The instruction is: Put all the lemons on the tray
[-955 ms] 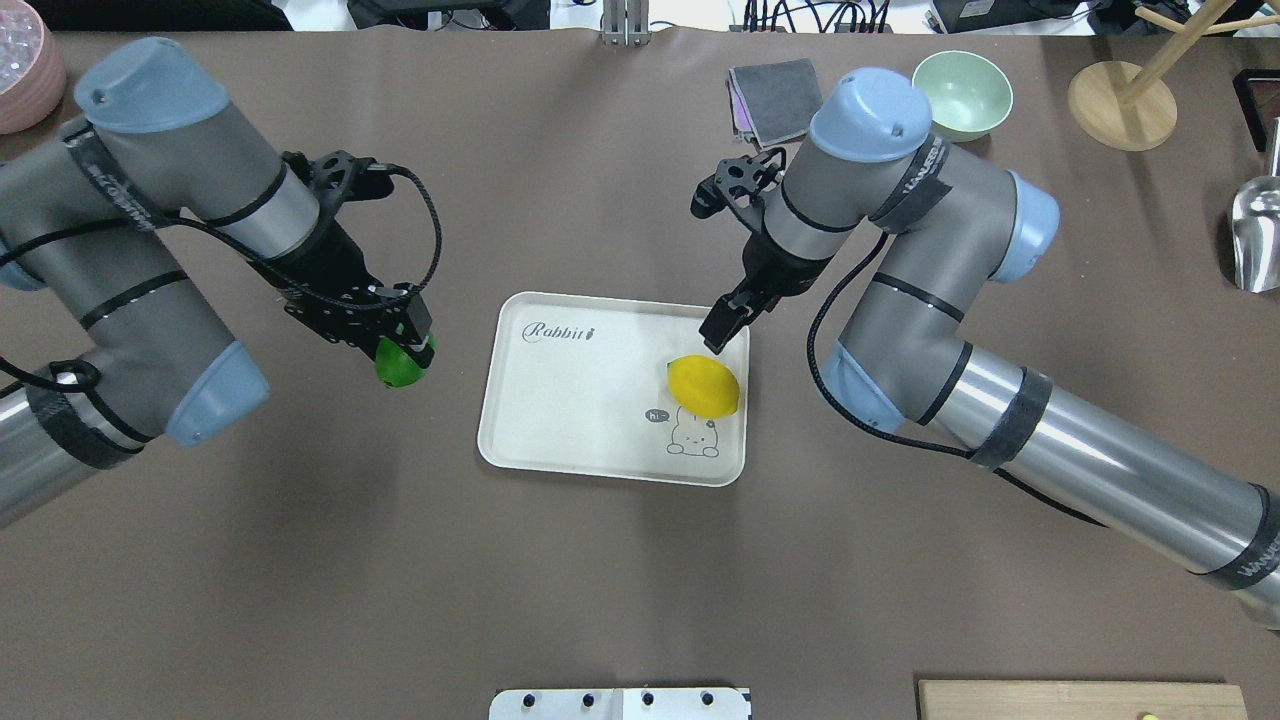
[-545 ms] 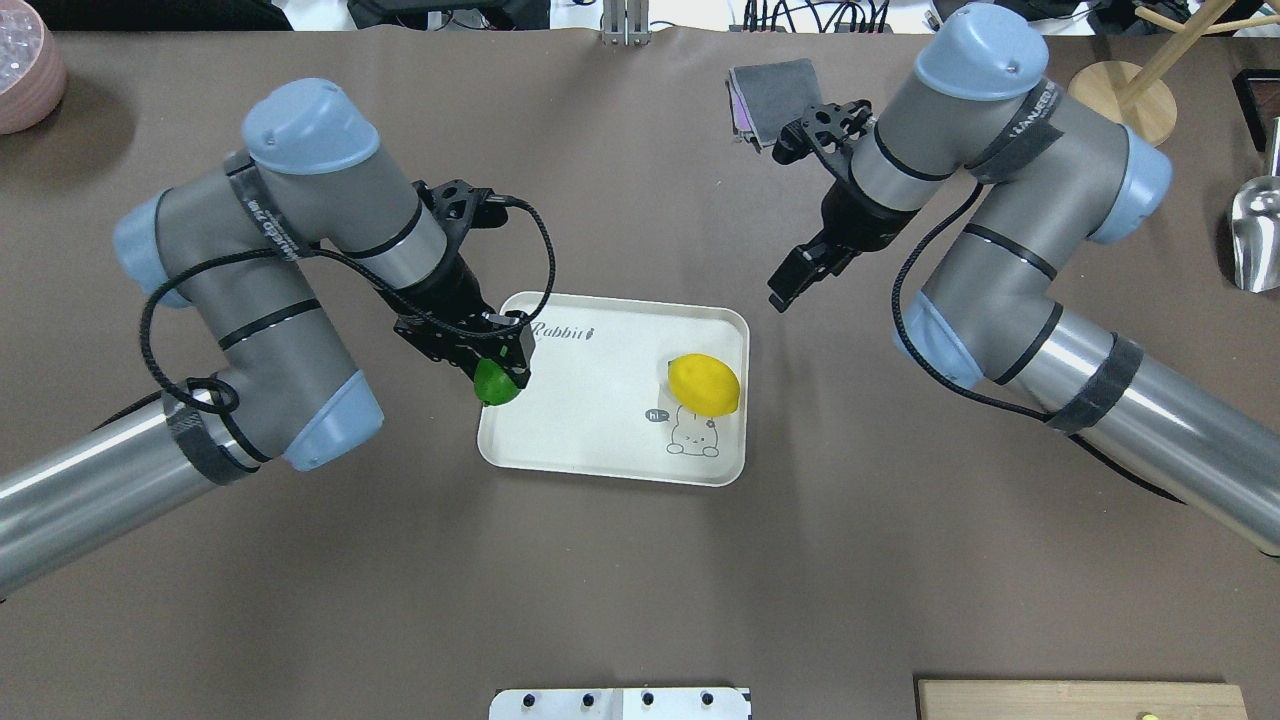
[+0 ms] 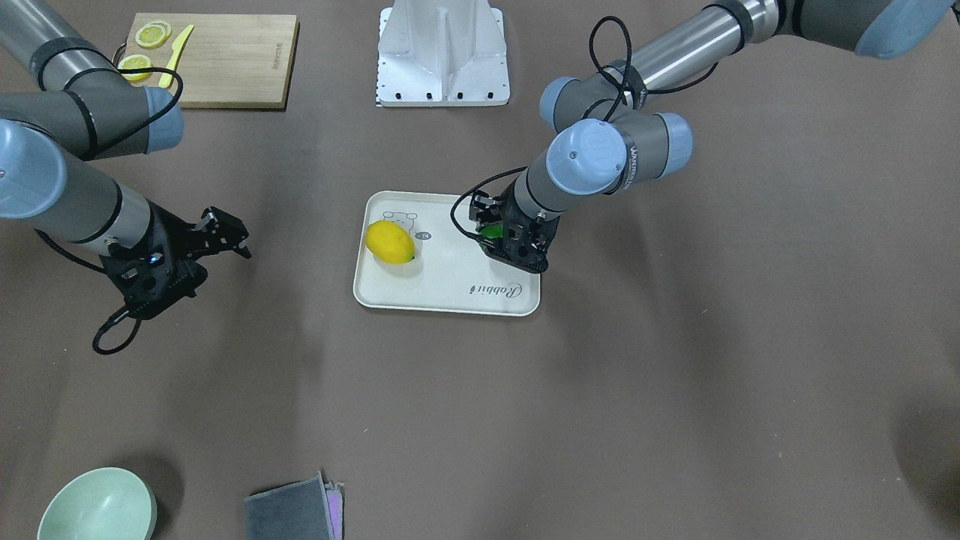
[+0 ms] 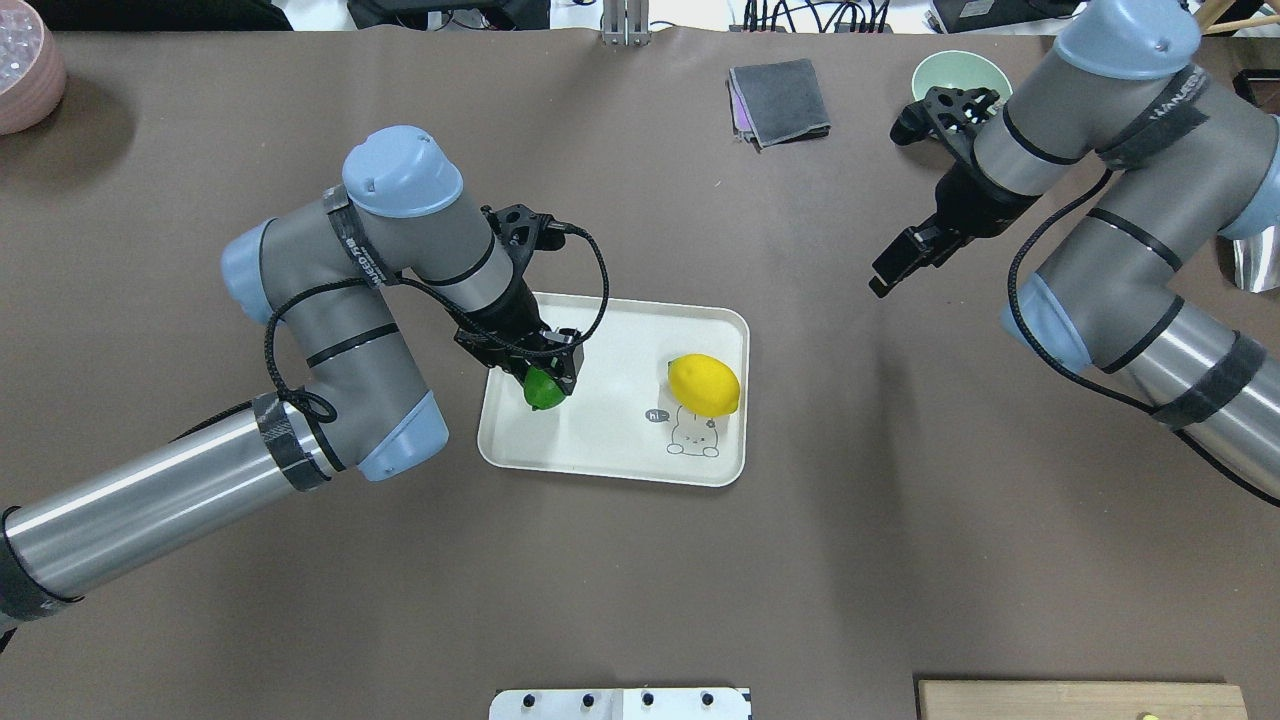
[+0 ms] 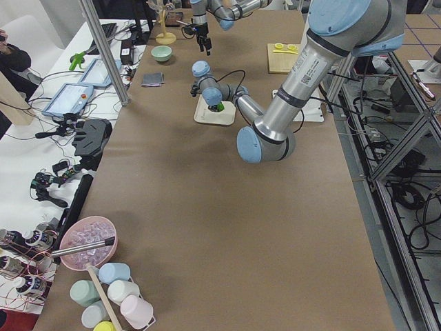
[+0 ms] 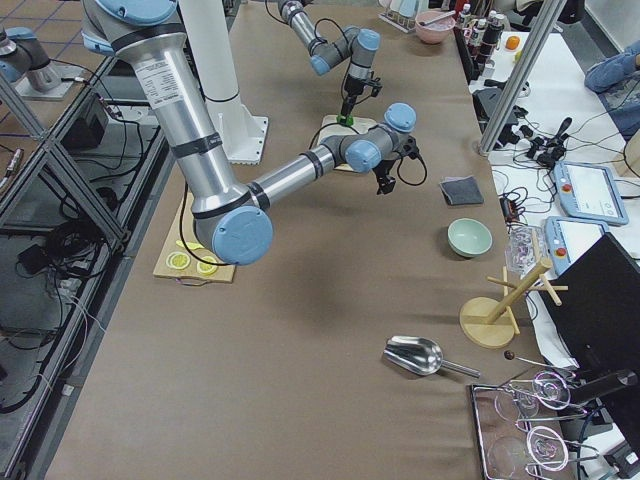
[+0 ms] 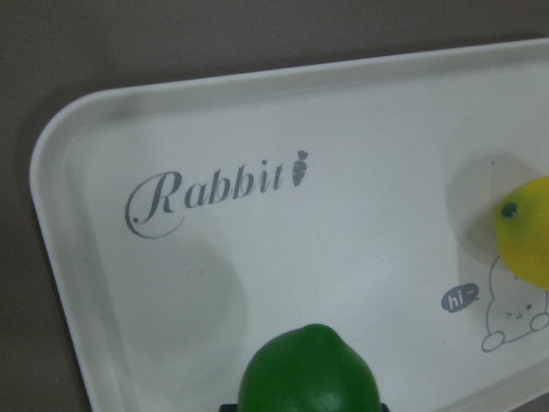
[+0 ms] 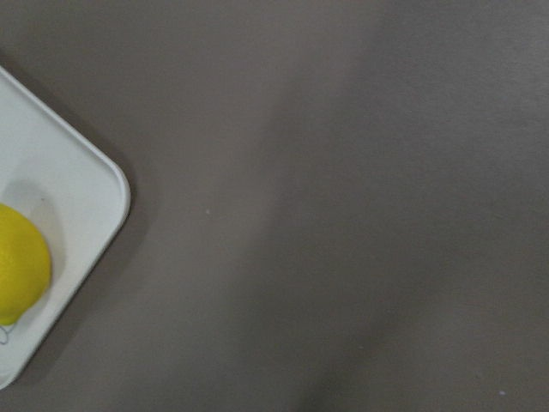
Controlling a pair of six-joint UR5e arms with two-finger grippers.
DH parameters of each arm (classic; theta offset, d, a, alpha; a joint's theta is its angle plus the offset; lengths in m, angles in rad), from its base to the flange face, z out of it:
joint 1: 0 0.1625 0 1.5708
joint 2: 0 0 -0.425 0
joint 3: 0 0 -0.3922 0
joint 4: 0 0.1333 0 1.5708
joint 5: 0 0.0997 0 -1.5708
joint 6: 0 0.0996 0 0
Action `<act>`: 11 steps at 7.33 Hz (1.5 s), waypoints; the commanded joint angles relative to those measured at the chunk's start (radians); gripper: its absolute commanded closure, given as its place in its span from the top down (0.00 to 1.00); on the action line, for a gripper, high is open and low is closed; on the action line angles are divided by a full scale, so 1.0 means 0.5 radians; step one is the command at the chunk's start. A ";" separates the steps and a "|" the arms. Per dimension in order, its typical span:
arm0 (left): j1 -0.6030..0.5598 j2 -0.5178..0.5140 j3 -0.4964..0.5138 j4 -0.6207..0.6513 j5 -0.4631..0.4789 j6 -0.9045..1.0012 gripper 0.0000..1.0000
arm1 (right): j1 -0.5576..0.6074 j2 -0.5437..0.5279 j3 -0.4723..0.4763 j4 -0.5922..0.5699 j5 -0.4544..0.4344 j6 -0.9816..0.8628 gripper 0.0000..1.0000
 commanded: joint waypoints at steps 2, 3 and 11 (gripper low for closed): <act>0.016 -0.017 0.027 -0.072 0.048 -0.137 0.97 | 0.301 -0.089 0.002 -0.185 -0.036 -0.167 0.99; 0.016 -0.017 0.027 -0.075 0.054 -0.146 0.98 | 0.378 -0.120 -0.004 -0.283 -0.039 -0.167 0.99; -0.768 0.403 -0.855 1.128 0.085 1.062 0.98 | 0.965 -0.227 -0.378 -0.517 0.022 -0.321 0.99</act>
